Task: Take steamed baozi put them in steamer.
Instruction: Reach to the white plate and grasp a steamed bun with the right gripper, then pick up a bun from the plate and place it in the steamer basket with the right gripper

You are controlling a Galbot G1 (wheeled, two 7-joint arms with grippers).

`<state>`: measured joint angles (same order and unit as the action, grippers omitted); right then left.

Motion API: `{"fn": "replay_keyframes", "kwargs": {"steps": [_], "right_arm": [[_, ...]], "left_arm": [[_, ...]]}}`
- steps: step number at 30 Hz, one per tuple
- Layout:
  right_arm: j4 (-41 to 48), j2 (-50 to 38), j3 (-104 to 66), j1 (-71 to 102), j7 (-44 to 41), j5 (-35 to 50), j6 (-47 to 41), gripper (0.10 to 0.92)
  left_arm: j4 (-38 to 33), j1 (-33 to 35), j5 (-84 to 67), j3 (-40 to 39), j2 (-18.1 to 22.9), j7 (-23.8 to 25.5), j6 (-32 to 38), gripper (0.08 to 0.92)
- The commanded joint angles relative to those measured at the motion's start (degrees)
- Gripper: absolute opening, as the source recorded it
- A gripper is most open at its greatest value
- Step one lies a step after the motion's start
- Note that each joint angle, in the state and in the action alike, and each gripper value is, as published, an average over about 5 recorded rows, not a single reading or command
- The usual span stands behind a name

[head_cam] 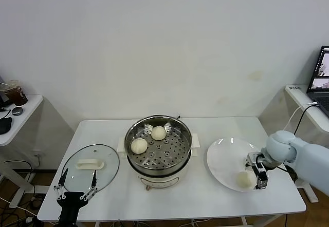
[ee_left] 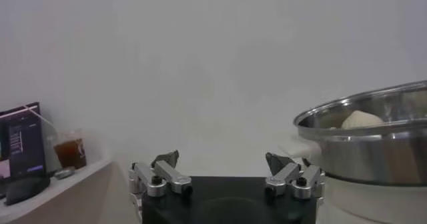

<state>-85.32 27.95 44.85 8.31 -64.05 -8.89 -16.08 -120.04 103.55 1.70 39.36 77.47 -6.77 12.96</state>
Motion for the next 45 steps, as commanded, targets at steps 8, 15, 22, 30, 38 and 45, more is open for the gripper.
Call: {"fn": "replay_keyframes", "kwargs": {"steps": [8,15,22,30,38,45], "right_arm": [[4.8,4.4,-2.6,3.0,-0.4,-0.3,-1.3,0.721],[4.4,4.0,-3.1,0.9,-1.2,0.7,-1.3,0.573],[2.8,2.9,0.0,-12.2,-6.2,5.2,-0.6,0.560],[2.1,8.2,6.0,-34.3,-8.7,15.6,0.2,0.568],[-0.9,22.3,18.7,-49.0,-4.1,26.8,4.7,0.568],[1.8,36.7,26.3,-46.7,-0.4,25.5,17.6,0.570]], "left_arm": [[-0.1,0.1,0.1,0.1,0.2,0.0,0.0,0.823],[-0.1,-0.2,0.4,0.0,0.3,-0.1,0.1,0.823],[-0.5,-0.3,0.3,0.0,0.2,0.0,0.0,0.823],[-1.1,-0.8,0.0,-0.2,-0.1,0.0,0.0,0.823],[-1.2,-1.4,-0.2,-0.3,-0.1,0.0,0.0,0.823],[-1.1,-1.3,-0.3,0.1,0.3,-0.1,0.1,0.823]]}}
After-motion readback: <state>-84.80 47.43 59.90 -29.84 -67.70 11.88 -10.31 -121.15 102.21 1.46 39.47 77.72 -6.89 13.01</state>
